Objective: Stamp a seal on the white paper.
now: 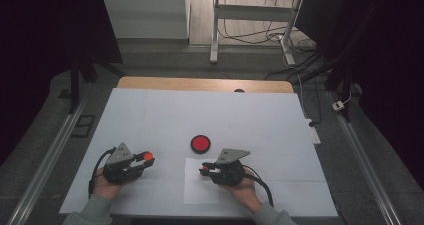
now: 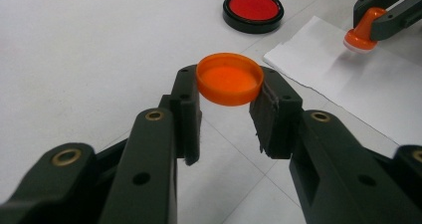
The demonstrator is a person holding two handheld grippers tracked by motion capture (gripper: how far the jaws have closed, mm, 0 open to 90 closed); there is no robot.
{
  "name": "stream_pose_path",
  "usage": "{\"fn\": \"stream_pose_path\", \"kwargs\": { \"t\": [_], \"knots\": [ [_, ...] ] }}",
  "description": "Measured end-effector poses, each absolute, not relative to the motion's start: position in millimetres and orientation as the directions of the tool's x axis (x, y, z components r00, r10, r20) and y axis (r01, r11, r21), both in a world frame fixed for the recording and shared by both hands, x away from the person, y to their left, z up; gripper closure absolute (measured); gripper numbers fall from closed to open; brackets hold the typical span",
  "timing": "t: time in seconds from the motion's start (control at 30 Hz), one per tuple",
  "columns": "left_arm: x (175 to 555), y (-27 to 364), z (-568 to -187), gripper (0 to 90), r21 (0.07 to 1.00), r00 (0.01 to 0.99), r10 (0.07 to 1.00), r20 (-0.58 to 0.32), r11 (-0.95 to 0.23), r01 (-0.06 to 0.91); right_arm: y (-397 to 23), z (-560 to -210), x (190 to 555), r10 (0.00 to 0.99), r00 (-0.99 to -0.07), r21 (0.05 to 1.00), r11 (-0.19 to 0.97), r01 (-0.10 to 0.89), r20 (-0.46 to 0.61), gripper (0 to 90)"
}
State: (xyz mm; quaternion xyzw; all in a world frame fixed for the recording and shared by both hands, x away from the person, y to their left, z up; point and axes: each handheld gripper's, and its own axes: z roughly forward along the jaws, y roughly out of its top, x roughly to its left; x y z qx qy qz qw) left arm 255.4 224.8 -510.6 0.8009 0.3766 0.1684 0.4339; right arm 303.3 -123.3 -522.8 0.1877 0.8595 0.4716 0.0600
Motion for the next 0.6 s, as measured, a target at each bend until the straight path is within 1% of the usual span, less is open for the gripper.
{"fn": "stream_pose_path", "kwargs": {
  "t": [0.6],
  "knots": [
    [255.4,224.8,-511.0,65.0,0.821,0.662,0.747,-0.057,-0.342,0.457,-116.7,-530.7,300.9,0.369,-0.929,0.81,0.536,0.238,0.028,72.2]
  ]
}}
